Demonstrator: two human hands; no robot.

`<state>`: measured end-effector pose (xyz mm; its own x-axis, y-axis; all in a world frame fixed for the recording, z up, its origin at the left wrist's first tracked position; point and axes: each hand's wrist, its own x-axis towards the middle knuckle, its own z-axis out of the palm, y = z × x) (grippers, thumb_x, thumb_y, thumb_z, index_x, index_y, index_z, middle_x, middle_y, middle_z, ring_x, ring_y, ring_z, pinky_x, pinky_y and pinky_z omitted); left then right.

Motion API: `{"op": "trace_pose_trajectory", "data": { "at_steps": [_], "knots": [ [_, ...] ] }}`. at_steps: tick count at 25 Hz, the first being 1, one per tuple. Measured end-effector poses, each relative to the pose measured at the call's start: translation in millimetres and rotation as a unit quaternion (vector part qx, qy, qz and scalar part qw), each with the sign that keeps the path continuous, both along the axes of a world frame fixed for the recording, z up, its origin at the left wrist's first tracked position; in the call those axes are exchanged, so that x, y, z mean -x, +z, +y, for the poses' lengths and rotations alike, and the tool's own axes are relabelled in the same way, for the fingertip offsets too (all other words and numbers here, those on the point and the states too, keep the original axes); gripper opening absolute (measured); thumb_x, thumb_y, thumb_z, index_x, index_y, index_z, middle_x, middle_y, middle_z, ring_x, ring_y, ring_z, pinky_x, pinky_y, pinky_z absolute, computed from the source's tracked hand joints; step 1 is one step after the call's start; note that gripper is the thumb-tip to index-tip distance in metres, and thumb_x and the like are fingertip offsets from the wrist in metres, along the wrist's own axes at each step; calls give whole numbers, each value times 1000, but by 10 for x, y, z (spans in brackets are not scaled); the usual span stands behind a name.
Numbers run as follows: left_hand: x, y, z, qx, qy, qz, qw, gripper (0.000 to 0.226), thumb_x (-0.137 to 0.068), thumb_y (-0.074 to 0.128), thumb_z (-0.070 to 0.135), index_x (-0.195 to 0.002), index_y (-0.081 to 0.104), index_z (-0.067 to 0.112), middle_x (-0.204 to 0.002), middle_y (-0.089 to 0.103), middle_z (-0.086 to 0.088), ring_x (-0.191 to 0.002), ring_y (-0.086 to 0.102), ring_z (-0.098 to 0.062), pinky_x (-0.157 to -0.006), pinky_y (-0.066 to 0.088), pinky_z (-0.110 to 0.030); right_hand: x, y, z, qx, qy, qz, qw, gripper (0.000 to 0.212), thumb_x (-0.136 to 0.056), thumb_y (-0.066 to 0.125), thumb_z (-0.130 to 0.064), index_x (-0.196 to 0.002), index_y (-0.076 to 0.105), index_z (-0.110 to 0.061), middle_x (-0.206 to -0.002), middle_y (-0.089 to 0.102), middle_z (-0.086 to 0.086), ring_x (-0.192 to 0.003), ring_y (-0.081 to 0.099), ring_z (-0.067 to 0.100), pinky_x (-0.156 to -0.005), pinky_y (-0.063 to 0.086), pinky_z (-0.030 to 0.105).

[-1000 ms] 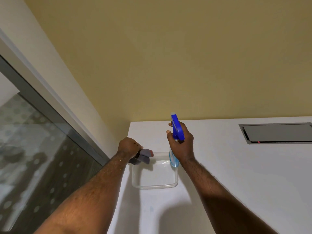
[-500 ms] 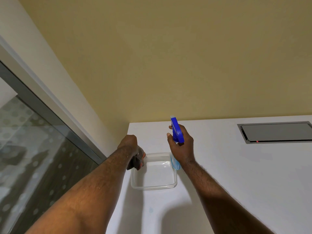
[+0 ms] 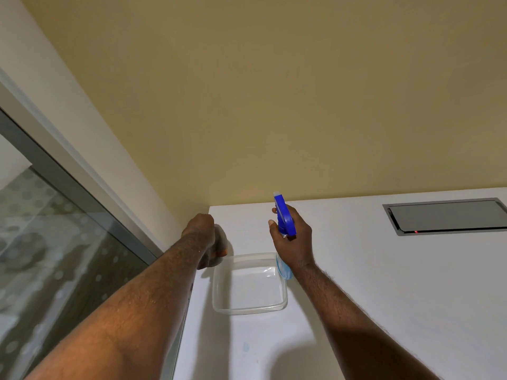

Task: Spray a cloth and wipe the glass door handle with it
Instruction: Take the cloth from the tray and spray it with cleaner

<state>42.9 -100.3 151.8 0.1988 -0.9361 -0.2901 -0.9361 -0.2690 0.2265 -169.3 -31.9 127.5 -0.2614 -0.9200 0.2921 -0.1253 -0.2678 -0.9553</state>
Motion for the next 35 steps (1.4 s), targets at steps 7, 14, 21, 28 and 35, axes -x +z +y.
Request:
{"op": "trace_pose_trajectory", "data": {
  "at_steps": [7, 14, 21, 28, 35],
  "knots": [
    [-59, 108, 12, 62, -25, 9, 998, 15, -90, 59, 13, -93, 67, 1, -97, 67, -19, -89, 62, -36, -68, 43, -33, -85, 41, 34, 8, 8, 10, 1000, 30, -85, 72, -16, -109, 60, -27, -92, 66, -8, -84, 60, 4, -71, 49, 10],
    [-89, 167, 53, 154, 79, 369, 913, 17, -91, 67, 15, -97, 71, 1, -90, 69, -14, -81, 62, -28, -63, 47, -26, -249, 135, 27, 6, 16, -3, 1000, 27, -83, 69, -41, -88, 62, -16, -80, 65, 7, -69, 59, 25, -67, 51, 29],
    [-39, 263, 63, 245, 75, 478, 840, 27, -91, 65, 15, -117, 67, 4, -105, 73, -12, -96, 71, -31, -81, 59, -44, -465, 279, -61, -19, 86, -11, 996, 9, -80, 64, -53, -78, 60, -45, -75, 58, 1, -63, 58, 24, -49, 50, 21],
    [-33, 314, 119, 278, 63, 466, 837, 35, -91, 65, 12, -126, 64, 9, -112, 73, -7, -100, 70, -22, -86, 58, -45, -560, 207, -147, -19, 89, 64, 994, 23, -83, 61, -59, -86, 60, -36, -77, 58, -19, -69, 59, 13, -62, 56, 47],
    [-33, 368, 178, 296, 49, 485, 821, 34, -91, 65, 12, -125, 65, 13, -107, 74, 1, -96, 71, -12, -82, 58, -29, -644, 267, -146, -37, 69, 80, 994, 34, -81, 58, -65, -83, 58, -31, -66, 56, -6, -63, 58, 23, -57, 56, 48]
  ]
}}
